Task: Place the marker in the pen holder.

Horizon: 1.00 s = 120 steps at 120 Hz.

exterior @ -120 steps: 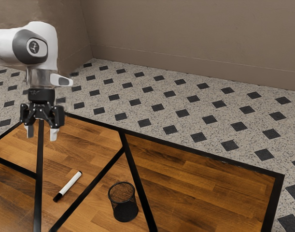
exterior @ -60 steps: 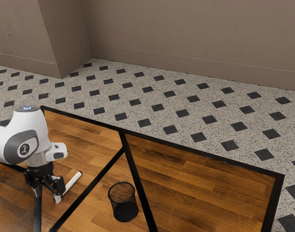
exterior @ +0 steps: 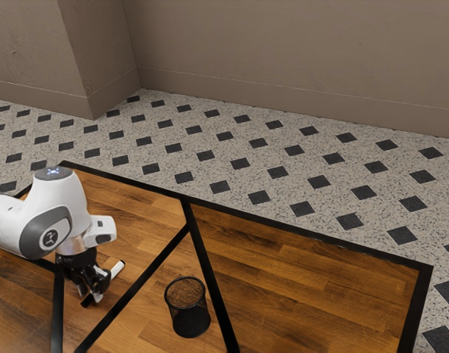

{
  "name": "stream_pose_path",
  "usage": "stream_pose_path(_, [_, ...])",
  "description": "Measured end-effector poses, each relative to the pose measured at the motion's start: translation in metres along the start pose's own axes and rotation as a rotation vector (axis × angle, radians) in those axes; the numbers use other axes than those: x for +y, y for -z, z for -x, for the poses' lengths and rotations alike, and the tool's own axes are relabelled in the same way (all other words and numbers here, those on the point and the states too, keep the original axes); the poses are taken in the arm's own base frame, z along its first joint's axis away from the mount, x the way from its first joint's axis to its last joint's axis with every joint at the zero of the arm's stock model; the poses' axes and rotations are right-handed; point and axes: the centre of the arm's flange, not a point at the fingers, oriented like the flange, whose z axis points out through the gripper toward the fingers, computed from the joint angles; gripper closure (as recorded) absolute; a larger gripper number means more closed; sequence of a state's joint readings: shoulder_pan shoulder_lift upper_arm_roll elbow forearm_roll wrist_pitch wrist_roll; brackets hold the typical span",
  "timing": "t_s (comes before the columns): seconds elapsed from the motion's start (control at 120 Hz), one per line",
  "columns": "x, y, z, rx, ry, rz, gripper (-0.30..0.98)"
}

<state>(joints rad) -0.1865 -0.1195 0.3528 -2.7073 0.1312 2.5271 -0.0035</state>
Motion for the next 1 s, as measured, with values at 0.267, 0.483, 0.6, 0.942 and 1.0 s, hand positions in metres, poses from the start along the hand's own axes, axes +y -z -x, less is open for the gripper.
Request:
stream_pose_path(0.267, [-0.009,-0.011,0.005,-0.036,0.027,-0.004,0.52])
stream_pose_path(0.483, [-0.01,-0.015,0.005,-0.048,0.03,-0.006,0.63])
stream_pose_path(0.6, [-0.009,-0.017,0.005,-0.055,0.031,-0.009,0.65])
stream_pose_path(0.942, [0.029,0.108,-0.067,0.073,-0.043,-0.041,0.7])
stream_pose_path(1.0, [0.062,0.154,-0.079,0.073,-0.09,-0.055,0.7])
